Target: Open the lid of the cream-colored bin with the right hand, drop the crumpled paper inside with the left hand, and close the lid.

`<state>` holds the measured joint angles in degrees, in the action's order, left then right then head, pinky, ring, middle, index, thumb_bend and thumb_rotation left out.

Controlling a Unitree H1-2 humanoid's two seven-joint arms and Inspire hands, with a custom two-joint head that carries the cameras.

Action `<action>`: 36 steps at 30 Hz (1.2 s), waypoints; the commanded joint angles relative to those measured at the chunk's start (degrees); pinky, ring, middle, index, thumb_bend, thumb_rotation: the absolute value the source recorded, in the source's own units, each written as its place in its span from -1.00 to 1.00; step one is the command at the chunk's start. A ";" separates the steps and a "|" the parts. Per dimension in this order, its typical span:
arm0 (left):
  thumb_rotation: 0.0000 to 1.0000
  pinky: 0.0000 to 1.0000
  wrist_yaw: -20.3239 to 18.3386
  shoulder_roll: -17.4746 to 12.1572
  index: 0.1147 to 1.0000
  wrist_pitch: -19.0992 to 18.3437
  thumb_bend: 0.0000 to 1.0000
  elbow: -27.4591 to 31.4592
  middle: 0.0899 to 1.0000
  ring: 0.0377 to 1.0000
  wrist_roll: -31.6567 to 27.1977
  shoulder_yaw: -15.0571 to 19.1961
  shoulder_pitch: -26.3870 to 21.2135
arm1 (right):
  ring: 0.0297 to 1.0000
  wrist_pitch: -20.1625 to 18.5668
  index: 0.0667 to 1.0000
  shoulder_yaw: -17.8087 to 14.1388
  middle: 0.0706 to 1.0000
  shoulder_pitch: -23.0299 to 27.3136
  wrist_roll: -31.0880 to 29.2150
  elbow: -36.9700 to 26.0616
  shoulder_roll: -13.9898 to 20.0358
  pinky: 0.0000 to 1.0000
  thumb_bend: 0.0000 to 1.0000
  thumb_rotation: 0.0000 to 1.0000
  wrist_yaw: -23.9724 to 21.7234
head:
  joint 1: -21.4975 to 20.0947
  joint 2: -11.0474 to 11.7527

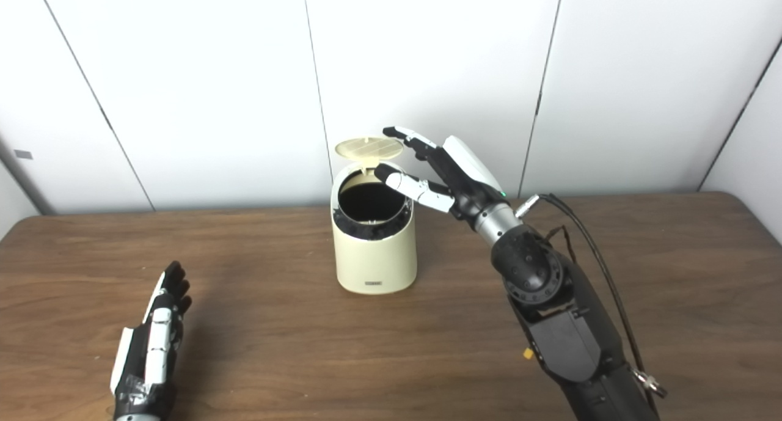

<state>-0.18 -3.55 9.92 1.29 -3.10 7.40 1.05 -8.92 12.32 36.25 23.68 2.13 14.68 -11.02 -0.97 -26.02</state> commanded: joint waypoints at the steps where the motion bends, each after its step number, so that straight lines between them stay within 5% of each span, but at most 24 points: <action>1: 0.92 1.00 0.04 1.89 1.00 1.92 -0.11 -4.76 1.00 1.00 -0.62 -1.09 1.65 | 0.83 2.01 0.74 0.55 0.81 4.10 1.22 -1.08 0.50 0.77 0.05 0.79 -0.02 | -0.03 -0.04; 14: 0.87 1.00 0.52 2.36 1.00 1.54 -0.13 -4.52 1.00 1.00 -0.19 -1.11 1.73 | 0.85 0.24 0.71 2.76 0.80 2.86 4.56 -4.92 2.09 0.76 0.14 0.83 -3.36 | 0.62 -0.47; 36: 0.85 1.00 -0.18 1.69 1.00 2.01 -0.09 -4.94 1.00 1.00 -0.29 -1.19 1.33 | 1.00 -2.07 0.77 2.36 0.82 -3.49 6.43 -13.89 5.80 0.87 0.06 0.48 -9.78 | 0.27 -1.93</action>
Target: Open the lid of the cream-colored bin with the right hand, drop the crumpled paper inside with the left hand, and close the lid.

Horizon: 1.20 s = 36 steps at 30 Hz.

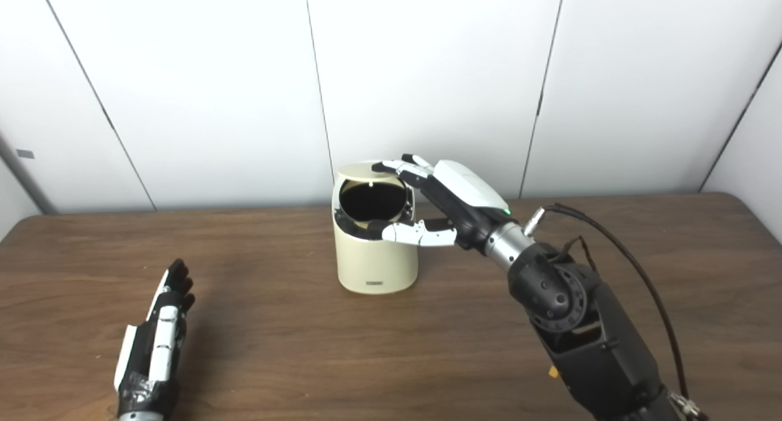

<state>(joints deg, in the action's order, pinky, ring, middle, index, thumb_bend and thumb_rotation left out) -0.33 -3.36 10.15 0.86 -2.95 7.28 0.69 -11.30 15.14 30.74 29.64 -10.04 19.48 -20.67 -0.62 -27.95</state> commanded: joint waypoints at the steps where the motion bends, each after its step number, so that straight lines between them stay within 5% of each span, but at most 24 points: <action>1: 0.85 1.00 -0.03 1.50 1.00 1.83 -0.08 -4.51 1.00 1.00 -0.42 -1.07 1.67 | 1.00 0.46 0.78 -0.27 0.82 1.97 0.71 -1.58 0.97 0.86 0.06 0.47 -0.20 | -0.08 0.00; 20: 0.87 1.00 -0.09 2.16 1.00 1.52 -0.13 -4.38 1.00 1.00 -1.05 -1.30 1.16 | 1.00 3.81 0.80 5.00 0.95 2.68 8.09 1.21 0.62 0.97 0.16 0.70 -0.61 | 0.78 -0.72; 36: 0.83 1.00 0.09 2.29 1.00 0.74 -0.13 -3.52 1.00 1.00 -0.82 -1.30 1.46 | 1.00 4.05 0.74 5.80 1.00 0.96 12.60 -0.02 0.94 1.00 0.22 0.77 -0.93 | 1.13 -1.81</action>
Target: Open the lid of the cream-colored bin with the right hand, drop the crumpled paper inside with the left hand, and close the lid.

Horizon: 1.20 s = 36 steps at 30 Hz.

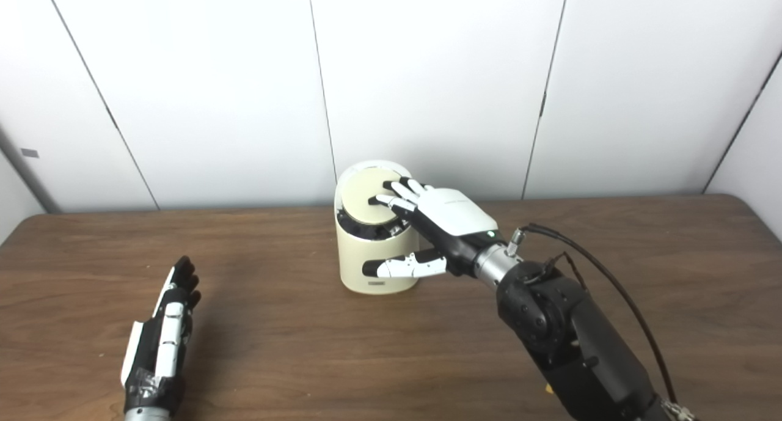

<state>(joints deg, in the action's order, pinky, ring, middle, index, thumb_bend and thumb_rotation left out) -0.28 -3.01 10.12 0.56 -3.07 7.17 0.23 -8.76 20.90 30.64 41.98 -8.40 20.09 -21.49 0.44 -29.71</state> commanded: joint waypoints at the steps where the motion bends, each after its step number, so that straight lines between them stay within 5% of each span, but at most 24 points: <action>1: 0.83 1.00 0.06 2.06 1.00 0.69 -0.12 -3.04 1.00 1.00 -0.82 -1.19 1.95 | 1.00 1.39 0.74 0.08 1.00 1.00 0.65 -1.66 0.48 1.00 0.22 0.77 -0.25 | 0.12 -0.15; 27: 0.63 1.00 -0.22 2.40 1.00 0.19 -0.25 -2.41 1.00 1.00 -1.16 -1.46 1.82 | 1.00 1.74 0.75 0.81 0.84 -0.09 6.05 -2.25 1.93 1.00 0.34 1.00 -3.58 | 1.29 -1.90; 36: 0.75 1.00 -0.05 2.91 1.00 -0.15 -0.28 -1.69 1.00 1.00 -1.02 -1.59 1.95 | 1.00 1.57 0.76 1.11 0.82 0.26 7.29 -1.40 2.05 1.00 0.36 1.00 -4.59 | 1.72 -2.08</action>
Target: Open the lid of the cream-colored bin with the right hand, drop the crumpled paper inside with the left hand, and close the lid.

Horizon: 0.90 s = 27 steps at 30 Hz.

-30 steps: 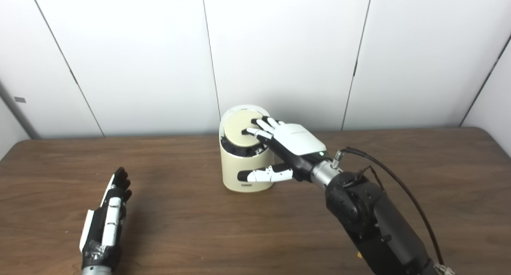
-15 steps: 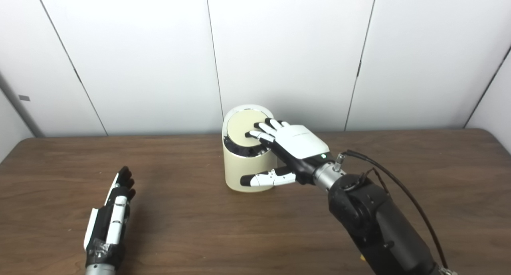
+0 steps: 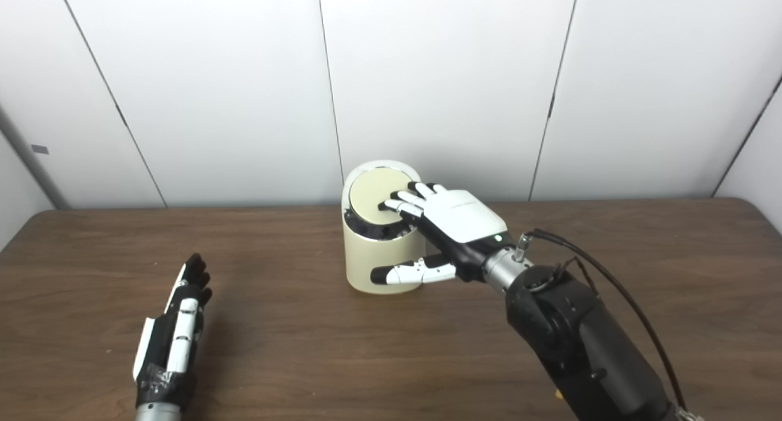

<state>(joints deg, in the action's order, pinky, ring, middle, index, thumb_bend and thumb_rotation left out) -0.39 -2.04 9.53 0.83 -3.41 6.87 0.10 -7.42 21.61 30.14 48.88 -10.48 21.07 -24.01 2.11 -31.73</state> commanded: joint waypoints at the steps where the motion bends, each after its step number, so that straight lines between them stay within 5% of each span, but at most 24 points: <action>1: 0.76 1.00 0.22 2.05 1.00 0.39 -0.28 -1.89 1.00 1.00 -0.51 -1.29 2.11 | 1.00 0.21 0.76 0.40 0.81 0.81 0.41 0.77 1.06 1.00 0.36 1.00 -2.18 | 0.06 -0.07; 27: 0.59 1.00 -0.02 2.07 1.00 0.04 -0.23 -2.22 1.00 1.00 -0.38 -1.62 2.08 | 1.00 1.09 1.00 -4.03 1.00 1.39 -1.82 -3.98 -2.10 1.00 0.33 1.00 1.04 | 0.35 -0.36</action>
<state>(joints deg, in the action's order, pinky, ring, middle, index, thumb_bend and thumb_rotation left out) -0.26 -1.40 9.41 1.08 -3.30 6.48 0.13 -6.54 18.43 29.44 47.09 -12.62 19.11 -23.95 2.37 -32.08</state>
